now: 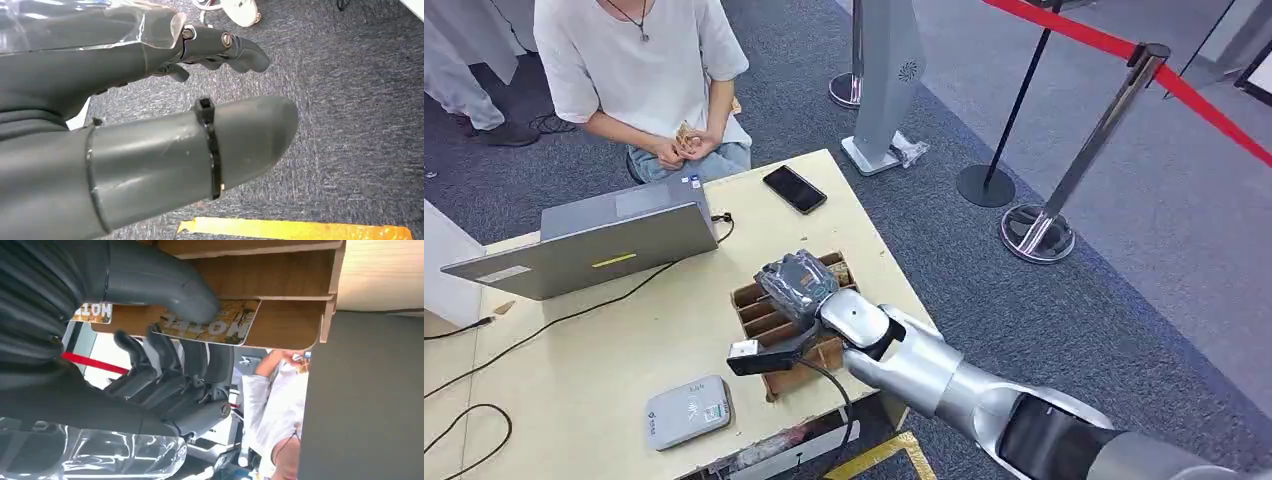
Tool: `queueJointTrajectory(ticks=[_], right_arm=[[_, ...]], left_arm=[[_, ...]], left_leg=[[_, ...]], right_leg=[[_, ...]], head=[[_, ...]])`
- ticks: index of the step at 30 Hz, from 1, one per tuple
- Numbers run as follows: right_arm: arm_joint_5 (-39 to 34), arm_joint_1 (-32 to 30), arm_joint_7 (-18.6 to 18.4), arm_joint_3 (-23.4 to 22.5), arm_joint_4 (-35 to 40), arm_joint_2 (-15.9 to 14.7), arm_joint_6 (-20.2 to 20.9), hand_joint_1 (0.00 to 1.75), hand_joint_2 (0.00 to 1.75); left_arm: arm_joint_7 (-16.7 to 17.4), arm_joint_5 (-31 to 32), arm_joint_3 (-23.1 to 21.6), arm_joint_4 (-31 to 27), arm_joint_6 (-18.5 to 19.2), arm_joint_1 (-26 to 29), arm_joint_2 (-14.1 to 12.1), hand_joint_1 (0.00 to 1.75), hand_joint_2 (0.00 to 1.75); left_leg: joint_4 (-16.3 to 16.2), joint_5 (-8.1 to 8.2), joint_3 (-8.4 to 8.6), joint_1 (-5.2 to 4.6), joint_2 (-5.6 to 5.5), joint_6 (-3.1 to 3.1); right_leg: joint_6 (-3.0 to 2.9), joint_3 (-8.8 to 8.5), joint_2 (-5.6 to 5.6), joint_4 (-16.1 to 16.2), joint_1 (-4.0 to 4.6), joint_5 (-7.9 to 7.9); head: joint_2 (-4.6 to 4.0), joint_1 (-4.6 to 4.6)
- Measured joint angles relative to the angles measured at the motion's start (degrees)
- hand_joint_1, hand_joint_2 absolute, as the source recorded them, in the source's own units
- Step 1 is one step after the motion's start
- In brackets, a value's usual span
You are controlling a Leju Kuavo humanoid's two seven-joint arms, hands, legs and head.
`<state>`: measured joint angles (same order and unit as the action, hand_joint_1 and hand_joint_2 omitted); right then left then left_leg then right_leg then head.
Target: Pass the card to the sensor for recognition and then transmit it.
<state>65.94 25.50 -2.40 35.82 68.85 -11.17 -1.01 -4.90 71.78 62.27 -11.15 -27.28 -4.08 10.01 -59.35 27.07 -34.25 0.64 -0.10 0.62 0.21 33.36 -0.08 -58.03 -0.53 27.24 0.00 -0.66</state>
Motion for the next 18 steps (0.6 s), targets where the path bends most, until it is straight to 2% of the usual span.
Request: queueJointTrajectory(ticks=[10,18], right_arm=[[0.02,-0.08,0.2,0.52,0.22,-0.02,-2.75,1.75,1.75],[0.85,-0.78,0.31,0.15,4.16,-0.22,-5.05,1.75,1.75]], left_arm=[[-0.22,-0.19,0.0,0.0,0.0,0.01,0.0,0.0,0.0],[-0.55,-0.11,0.0,0.0,0.0,0.02,0.0,0.0,0.0]], left_leg=[[0.0,0.0,0.01,0.01,0.0,0.0],[0.0,0.0,0.0,0.0,0.01,0.0]], right_leg=[[0.0,0.01,0.01,0.0,0.0,0.0],[0.0,0.02,0.02,0.0,0.0,0.0]], head=[[0.0,0.02],[0.0,0.0]])
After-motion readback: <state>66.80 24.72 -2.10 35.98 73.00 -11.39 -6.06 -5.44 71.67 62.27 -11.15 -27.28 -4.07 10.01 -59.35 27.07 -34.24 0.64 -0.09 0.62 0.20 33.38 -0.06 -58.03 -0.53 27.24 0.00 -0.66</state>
